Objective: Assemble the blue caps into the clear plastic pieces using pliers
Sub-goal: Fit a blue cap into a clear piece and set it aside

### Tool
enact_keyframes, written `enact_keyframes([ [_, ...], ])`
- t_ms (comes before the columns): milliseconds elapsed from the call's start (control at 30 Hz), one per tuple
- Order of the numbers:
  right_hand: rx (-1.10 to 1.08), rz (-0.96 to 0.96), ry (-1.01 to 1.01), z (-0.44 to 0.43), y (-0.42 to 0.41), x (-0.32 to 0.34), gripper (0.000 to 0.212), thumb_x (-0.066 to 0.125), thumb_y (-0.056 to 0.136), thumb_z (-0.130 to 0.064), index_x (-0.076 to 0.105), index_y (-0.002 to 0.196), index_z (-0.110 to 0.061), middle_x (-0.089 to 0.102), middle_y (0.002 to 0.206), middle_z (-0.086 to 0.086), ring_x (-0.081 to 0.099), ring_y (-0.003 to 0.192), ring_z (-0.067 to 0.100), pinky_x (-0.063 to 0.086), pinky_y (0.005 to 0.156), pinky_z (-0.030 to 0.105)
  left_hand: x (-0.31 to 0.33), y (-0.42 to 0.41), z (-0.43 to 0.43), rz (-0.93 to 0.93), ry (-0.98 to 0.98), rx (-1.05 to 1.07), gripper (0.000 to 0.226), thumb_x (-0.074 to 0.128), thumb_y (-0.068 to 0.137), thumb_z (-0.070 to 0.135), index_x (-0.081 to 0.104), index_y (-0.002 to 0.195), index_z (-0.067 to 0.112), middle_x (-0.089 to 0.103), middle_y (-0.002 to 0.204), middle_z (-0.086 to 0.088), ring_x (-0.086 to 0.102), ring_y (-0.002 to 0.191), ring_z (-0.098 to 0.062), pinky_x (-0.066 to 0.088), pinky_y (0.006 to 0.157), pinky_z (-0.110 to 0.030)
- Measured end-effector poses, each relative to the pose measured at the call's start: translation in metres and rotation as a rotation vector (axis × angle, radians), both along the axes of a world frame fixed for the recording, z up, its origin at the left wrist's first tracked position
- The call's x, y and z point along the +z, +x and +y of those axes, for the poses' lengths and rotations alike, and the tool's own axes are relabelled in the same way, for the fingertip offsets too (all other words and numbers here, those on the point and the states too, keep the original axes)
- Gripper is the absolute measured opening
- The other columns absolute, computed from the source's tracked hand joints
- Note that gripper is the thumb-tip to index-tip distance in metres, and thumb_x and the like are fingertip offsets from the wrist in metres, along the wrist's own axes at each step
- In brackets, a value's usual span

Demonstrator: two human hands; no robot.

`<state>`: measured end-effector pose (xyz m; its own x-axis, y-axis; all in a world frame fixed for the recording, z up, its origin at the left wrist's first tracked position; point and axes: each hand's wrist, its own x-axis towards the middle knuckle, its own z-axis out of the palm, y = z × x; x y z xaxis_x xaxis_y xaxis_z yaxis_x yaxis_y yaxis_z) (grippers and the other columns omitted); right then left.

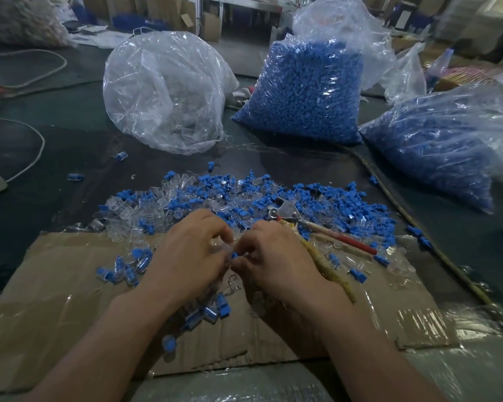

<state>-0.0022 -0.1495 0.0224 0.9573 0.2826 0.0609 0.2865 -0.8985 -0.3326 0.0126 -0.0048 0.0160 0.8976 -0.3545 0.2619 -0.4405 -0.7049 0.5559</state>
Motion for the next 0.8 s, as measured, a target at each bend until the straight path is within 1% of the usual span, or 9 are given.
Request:
enact_keyframes([
  [67,-0.035,-0.019,0.078,-0.003,0.000,0.000,0.007,0.056,0.088,-0.031,0.051,0.085,-0.027,0.042,0.085,-0.011,0.039,0.086,0.006,0.035,0.079,0.023,0.004,0.000,0.002,0.000,-0.106,0.045,0.032,0.069,0.077,0.018,0.046,0.069,0.039,0.048,0.079,0.017,0.044,0.073,0.005,0.031,0.063,-0.011],
  [167,-0.101,-0.030,0.256,-0.006,-0.002,0.001,0.014,0.055,0.089,-0.026,0.043,0.081,-0.027,0.045,0.082,-0.013,0.045,0.078,0.006,0.040,0.069,0.020,0.010,-0.002,0.003,0.037,-0.267,0.096,0.031,0.071,0.075,0.016,0.051,0.071,0.039,0.055,0.072,0.015,0.050,0.063,0.004,0.035,0.055,-0.010],
  [267,-0.123,-0.068,0.359,-0.007,-0.004,0.004,0.024,0.062,0.084,-0.024,0.041,0.076,-0.031,0.050,0.079,-0.012,0.048,0.075,0.005,0.043,0.064,0.020,0.011,-0.003,0.002,0.111,-0.381,0.115,0.032,0.069,0.077,0.013,0.053,0.076,0.041,0.060,0.073,0.012,0.057,0.065,-0.001,0.044,0.057,-0.013],
  [367,-0.125,-0.105,0.457,-0.008,-0.005,0.006,0.020,0.066,0.081,-0.020,0.052,0.085,-0.033,0.050,0.078,-0.021,0.050,0.077,-0.007,0.045,0.070,0.010,0.013,-0.003,0.002,0.159,-0.513,0.113,0.031,0.067,0.078,0.010,0.057,0.081,0.039,0.063,0.076,0.007,0.061,0.071,-0.004,0.050,0.059,-0.011],
  [467,-0.107,-0.162,0.521,-0.011,-0.005,0.006,0.027,0.065,0.082,-0.009,0.065,0.107,-0.019,0.054,0.085,-0.025,0.052,0.081,-0.014,0.042,0.078,0.004,0.014,-0.002,0.003,0.232,-0.608,0.085,0.024,0.065,0.080,0.009,0.060,0.082,0.032,0.069,0.077,0.004,0.065,0.071,-0.003,0.050,0.059,-0.010],
  [567,-0.118,-0.158,0.556,-0.011,-0.007,0.007,0.024,0.065,0.082,-0.010,0.066,0.104,-0.019,0.055,0.083,-0.025,0.055,0.081,-0.010,0.045,0.076,0.007,0.013,-0.001,0.003,0.348,-0.689,0.026,0.016,0.064,0.079,0.008,0.064,0.083,0.023,0.071,0.080,0.008,0.067,0.072,-0.004,0.051,0.060,-0.012],
  [667,-0.129,-0.205,0.616,-0.011,-0.010,0.010,0.019,0.067,0.080,-0.014,0.066,0.094,-0.026,0.057,0.083,-0.017,0.055,0.079,-0.001,0.047,0.070,0.012,0.014,-0.001,0.005,0.456,-0.792,-0.032,0.011,0.065,0.073,0.012,0.067,0.082,0.019,0.071,0.076,0.000,0.068,0.069,-0.011,0.050,0.057,-0.014],
  [733,-0.129,-0.223,0.711,-0.012,-0.012,0.012,0.026,0.068,0.079,-0.010,0.063,0.085,-0.035,0.060,0.081,-0.015,0.057,0.078,-0.002,0.047,0.067,0.010,0.015,-0.001,0.006,0.552,-0.908,-0.060,0.016,0.064,0.067,0.017,0.067,0.083,0.016,0.072,0.077,-0.005,0.069,0.068,-0.016,0.051,0.055,-0.016],
  [800,-0.125,-0.214,0.818,-0.011,-0.013,0.014,0.032,0.068,0.078,-0.005,0.062,0.081,-0.036,0.064,0.076,-0.013,0.061,0.074,0.000,0.049,0.066,0.011,0.016,-0.001,0.006,0.634,-0.999,-0.073,0.020,0.063,0.064,0.017,0.067,0.083,0.014,0.072,0.078,-0.011,0.070,0.067,-0.019,0.052,0.053,-0.019],
])
